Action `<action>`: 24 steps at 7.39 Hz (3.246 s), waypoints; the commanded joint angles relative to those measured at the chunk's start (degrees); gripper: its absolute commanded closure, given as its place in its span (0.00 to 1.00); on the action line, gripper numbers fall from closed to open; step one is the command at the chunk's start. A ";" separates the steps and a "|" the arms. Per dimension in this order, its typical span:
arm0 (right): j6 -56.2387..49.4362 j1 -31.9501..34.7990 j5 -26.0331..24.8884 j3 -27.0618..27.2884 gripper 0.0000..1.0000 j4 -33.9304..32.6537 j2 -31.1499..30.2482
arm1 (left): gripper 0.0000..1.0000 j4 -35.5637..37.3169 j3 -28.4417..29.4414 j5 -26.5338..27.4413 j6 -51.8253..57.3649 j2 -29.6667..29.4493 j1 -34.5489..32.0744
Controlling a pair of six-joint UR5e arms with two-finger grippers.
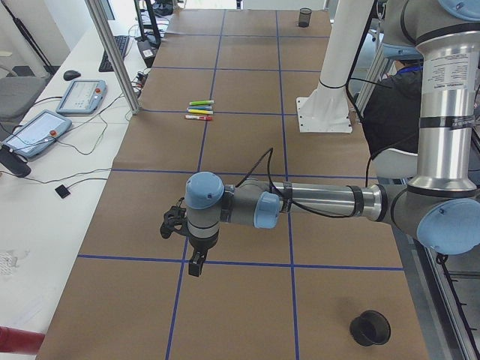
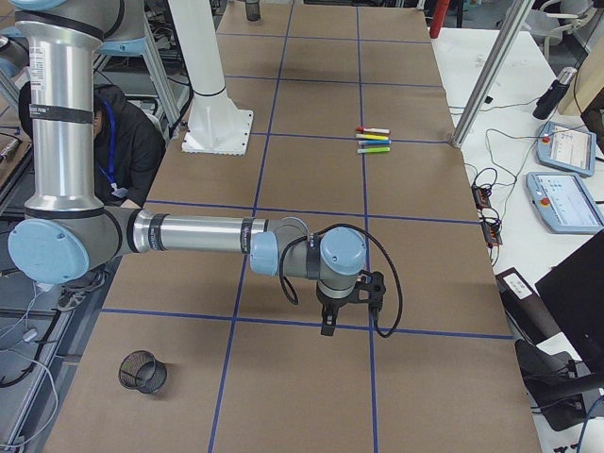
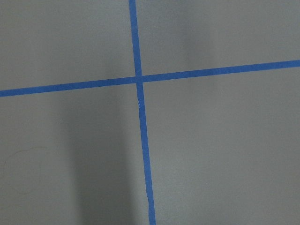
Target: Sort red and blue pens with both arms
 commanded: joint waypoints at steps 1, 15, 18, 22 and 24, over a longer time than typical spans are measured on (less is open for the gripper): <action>-0.17 0.04 -0.03 1.14 0.00 -0.11 -0.27 | 0.00 0.02 -0.05 0.00 0.00 0.14 -0.02; -0.09 -1.10 -0.04 1.32 0.00 0.67 1.66 | 0.00 4.46 -1.19 0.17 -11.59 -15.74 12.58; 0.18 -1.81 0.58 1.41 0.00 0.59 1.66 | 0.00 6.61 -1.89 0.26 -22.54 -24.61 23.33; 0.26 -1.81 2.50 1.23 0.00 0.59 1.22 | 0.00 6.18 8.44 0.61 -42.92 -42.36 38.88; -0.08 -1.98 3.48 1.14 0.00 0.59 1.22 | 0.00 5.47 16.62 0.62 -46.84 -51.25 41.19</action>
